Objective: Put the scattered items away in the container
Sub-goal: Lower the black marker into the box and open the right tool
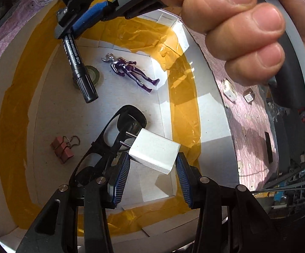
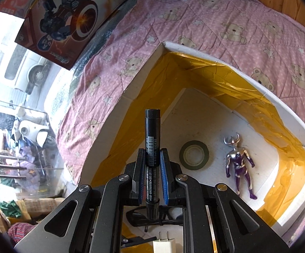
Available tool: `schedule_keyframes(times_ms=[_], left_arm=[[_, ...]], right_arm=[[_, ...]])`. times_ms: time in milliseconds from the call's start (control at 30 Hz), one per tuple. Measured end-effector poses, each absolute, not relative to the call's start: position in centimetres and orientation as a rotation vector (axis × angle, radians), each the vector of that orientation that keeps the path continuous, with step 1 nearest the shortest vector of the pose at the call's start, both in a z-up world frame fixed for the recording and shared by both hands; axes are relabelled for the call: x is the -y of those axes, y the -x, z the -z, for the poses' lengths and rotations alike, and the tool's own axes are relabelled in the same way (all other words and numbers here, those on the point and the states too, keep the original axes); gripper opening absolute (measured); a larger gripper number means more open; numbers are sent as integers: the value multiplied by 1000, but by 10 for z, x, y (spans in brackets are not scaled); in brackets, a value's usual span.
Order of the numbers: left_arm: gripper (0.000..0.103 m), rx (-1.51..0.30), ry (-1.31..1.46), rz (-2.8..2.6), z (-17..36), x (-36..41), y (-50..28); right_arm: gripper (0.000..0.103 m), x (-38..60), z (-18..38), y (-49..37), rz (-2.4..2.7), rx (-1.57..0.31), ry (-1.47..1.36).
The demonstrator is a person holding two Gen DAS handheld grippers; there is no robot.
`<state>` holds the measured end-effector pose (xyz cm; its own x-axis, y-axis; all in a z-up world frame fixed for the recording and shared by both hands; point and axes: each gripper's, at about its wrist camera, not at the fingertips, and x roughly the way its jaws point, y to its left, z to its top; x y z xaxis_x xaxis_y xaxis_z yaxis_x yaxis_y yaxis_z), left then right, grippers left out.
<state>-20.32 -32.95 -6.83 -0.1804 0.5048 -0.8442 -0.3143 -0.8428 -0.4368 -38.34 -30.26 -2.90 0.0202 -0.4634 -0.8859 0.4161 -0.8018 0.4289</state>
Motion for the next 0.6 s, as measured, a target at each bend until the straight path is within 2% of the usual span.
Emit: schedule_keyframes(times_ms=[300, 600], left_arm=[[46, 130, 1610, -2043, 78, 315, 208], [46, 134, 1619, -2048, 80, 320, 212]], right_arm=[[14, 309, 47, 386, 1824, 117, -1737], [14, 311, 65, 394, 1814, 180, -1795]])
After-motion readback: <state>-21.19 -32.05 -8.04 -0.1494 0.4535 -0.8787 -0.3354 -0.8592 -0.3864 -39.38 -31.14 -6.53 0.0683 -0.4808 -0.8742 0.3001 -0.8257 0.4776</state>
